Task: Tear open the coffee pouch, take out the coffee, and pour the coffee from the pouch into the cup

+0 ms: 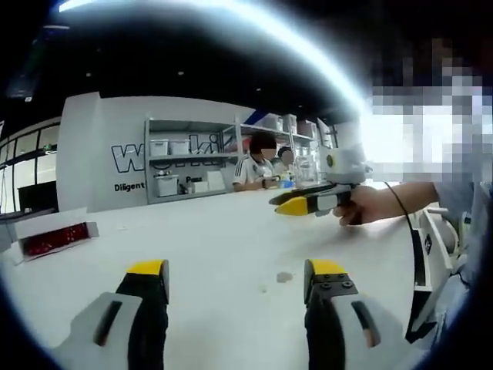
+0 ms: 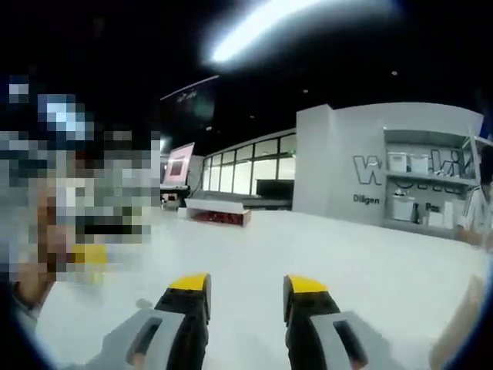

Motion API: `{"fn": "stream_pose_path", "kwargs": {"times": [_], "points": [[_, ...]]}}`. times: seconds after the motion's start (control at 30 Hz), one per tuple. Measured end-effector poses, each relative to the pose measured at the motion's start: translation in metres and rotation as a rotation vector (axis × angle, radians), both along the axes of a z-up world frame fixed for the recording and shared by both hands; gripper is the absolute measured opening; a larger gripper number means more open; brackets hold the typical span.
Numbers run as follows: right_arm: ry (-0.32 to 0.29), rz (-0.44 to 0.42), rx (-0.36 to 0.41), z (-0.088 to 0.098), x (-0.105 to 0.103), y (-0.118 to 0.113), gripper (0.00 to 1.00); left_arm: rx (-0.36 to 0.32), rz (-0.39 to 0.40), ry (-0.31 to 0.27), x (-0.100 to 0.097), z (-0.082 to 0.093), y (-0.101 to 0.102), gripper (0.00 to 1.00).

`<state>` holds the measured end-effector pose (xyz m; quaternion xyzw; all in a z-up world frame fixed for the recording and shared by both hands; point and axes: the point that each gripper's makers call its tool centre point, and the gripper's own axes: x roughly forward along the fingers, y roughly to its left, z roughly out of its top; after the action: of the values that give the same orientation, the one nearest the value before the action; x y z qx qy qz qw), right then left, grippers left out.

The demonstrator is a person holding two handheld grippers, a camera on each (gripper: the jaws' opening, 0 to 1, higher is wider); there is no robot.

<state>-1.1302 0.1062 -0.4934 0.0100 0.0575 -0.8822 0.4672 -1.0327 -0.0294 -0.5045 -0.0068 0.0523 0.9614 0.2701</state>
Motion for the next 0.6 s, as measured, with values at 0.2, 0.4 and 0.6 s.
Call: {"fn": "stream_pose_path", "kwargs": {"times": [0.2,0.4,0.6], "points": [[0.002,0.002,-0.002,0.001,-0.001,-0.005,0.38,-0.004,-0.003,0.003,0.000,0.000,0.000,0.73],[0.005,0.012,-0.013,0.005,0.001,-0.013,0.38,-0.007,-0.007,0.004,0.000,0.000,0.001,0.72],[0.004,0.021,-0.013,0.005,0.001,-0.019,0.38,-0.009,-0.004,0.005,0.001,0.000,0.001,0.72]]}}
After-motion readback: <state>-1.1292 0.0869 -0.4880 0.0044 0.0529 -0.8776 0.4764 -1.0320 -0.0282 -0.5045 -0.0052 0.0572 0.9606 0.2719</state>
